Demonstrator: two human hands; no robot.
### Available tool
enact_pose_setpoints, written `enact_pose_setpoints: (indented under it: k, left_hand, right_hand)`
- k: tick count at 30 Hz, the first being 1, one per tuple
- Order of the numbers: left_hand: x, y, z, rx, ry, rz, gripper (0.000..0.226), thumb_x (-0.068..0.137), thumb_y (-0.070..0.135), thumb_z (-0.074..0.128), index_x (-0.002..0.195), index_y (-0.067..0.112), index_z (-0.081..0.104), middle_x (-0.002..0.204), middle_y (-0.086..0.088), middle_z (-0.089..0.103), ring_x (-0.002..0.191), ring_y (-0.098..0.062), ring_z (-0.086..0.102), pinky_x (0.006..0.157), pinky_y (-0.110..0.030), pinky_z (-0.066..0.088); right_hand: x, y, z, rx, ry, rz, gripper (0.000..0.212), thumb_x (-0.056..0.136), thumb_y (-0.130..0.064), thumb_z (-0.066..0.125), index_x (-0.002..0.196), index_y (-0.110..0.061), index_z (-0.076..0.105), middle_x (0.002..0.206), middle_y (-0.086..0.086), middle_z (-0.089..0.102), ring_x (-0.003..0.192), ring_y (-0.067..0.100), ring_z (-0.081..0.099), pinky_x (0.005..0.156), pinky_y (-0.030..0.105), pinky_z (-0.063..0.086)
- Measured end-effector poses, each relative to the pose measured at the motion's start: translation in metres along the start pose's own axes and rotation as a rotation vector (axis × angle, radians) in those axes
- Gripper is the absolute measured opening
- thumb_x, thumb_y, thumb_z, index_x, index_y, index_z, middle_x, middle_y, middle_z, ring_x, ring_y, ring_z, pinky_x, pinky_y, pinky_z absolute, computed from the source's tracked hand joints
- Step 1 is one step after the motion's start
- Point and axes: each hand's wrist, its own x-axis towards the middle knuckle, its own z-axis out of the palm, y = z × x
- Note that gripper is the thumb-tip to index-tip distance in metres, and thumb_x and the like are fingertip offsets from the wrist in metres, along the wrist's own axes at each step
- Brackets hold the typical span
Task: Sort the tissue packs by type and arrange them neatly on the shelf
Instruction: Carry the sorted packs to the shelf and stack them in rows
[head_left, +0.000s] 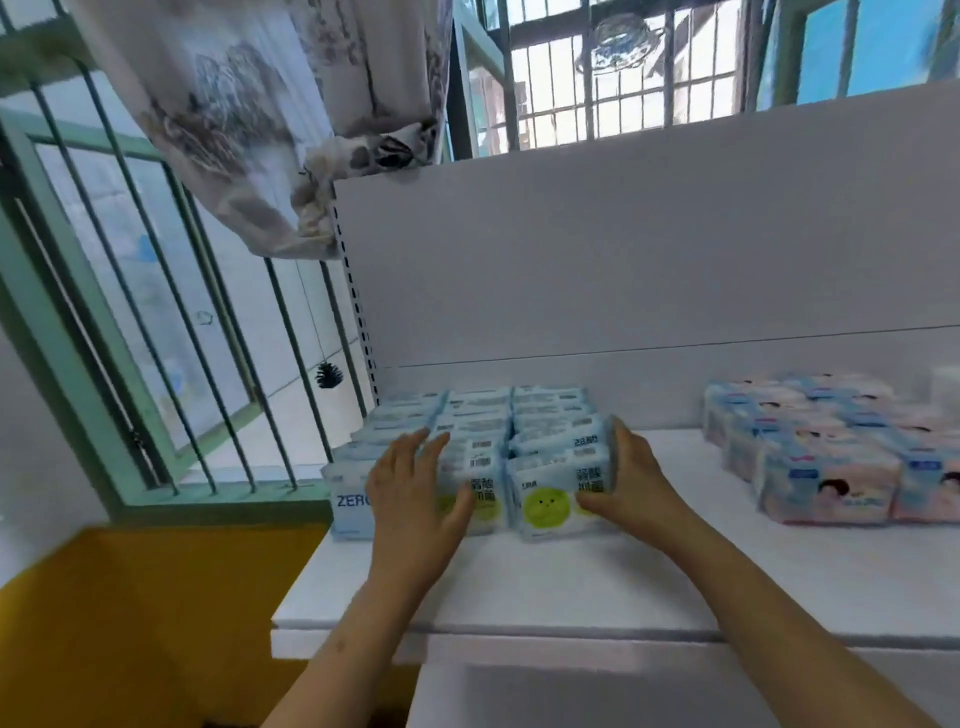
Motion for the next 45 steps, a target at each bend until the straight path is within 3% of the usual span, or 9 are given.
enact_pose_setpoints:
  k: [3,5,8,11,13,17,23,30,45]
  left_hand:
    - [0.01,-0.029,0.021,0.146,-0.098,0.067,0.074,0.085,0.068,0.035,0.151,0.035,0.031,0.161,0.002,0.024,0.151,-0.022,0.011,0.123,-0.049,0.003]
    - [0.01,-0.038,0.032,0.168,-0.12,0.122,0.075,0.086,0.068,0.036,0.152,0.034,0.031,0.161,0.003,0.027,0.151,-0.021,0.013,0.122,-0.05,0.0]
    - [0.011,-0.039,0.04,0.123,-0.073,0.13,0.073,0.084,0.065,0.042,0.149,0.031,0.04,0.154,0.004,0.04,0.147,-0.023,0.024,0.121,-0.052,0.009]
    - [0.011,-0.039,0.042,0.097,-0.046,0.132,0.072,0.082,0.064,0.046,0.146,0.031,0.043,0.149,0.005,0.044,0.145,-0.023,0.028,0.119,-0.054,0.015]
    - [0.011,-0.04,0.042,0.076,-0.049,0.129,0.071,0.081,0.063,0.048,0.145,0.031,0.045,0.148,0.005,0.046,0.145,-0.023,0.029,0.118,-0.054,0.016]
    - [0.013,-0.039,0.041,0.087,-0.102,0.12,0.071,0.08,0.064,0.046,0.143,0.032,0.047,0.147,0.005,0.048,0.144,-0.023,0.03,0.119,-0.054,0.016]
    - [0.024,-0.013,0.008,0.081,-0.148,0.177,0.081,0.087,0.075,0.016,0.146,0.028,0.046,0.152,0.005,0.044,0.148,-0.019,0.026,0.121,-0.051,-0.005]
    - [-0.011,0.112,-0.005,-0.439,-0.264,0.478,0.07,0.09,0.06,0.031,0.145,0.021,0.048,0.15,0.002,0.047,0.141,-0.015,0.036,0.123,-0.041,0.017]
    - [-0.312,0.407,-0.03,-0.863,-1.017,0.944,0.068,0.096,0.058,0.042,0.154,0.025,0.027,0.156,0.001,0.033,0.141,-0.016,0.034,0.115,-0.037,0.034]
  right_hand:
    - [0.012,0.012,0.014,0.107,-0.055,0.035,0.078,0.071,-0.023,0.083,0.133,-0.029,0.036,0.128,-0.005,0.058,0.107,-0.002,0.058,0.081,0.013,0.05]
    - [0.014,0.014,0.024,0.16,-0.057,0.037,0.086,0.069,-0.036,0.086,0.135,-0.029,0.032,0.125,-0.013,0.06,0.099,-0.013,0.058,0.073,0.006,0.047]
    - [0.016,0.015,0.038,0.208,-0.056,0.018,0.109,0.051,-0.066,0.084,0.14,-0.029,0.032,0.127,-0.018,0.059,0.108,-0.008,0.061,0.085,0.013,0.05]
    - [0.016,0.012,0.047,0.097,-0.04,0.106,0.087,0.058,-0.07,0.079,0.131,-0.033,0.049,0.123,-0.018,0.064,0.105,-0.009,0.061,0.088,0.014,0.049]
    - [0.018,0.013,0.049,-0.095,-0.007,0.187,0.096,0.052,-0.092,0.061,0.131,-0.04,0.052,0.126,-0.019,0.062,0.12,0.004,0.056,0.108,0.037,0.04]
    - [0.023,0.022,0.044,-0.205,-0.095,0.254,0.114,0.047,-0.103,0.044,0.143,-0.041,0.04,0.143,-0.015,0.051,0.139,0.017,0.039,0.117,0.055,0.021]
    - [-0.014,-0.012,0.019,-0.029,0.029,0.395,0.128,0.062,-0.094,0.038,0.157,-0.021,-0.006,0.163,0.006,0.013,0.15,0.024,0.018,0.121,0.041,0.02]
    - [-0.101,-0.065,-0.057,-0.104,0.502,0.346,0.075,0.095,-0.061,0.034,0.157,-0.027,0.009,0.163,-0.004,0.014,0.149,0.018,0.018,0.118,0.033,0.016]
    - [-0.503,-0.07,-0.228,-0.523,1.004,0.743,0.078,0.095,-0.067,0.031,0.157,-0.024,0.013,0.164,-0.006,0.014,0.149,0.014,0.014,0.119,0.034,0.015]
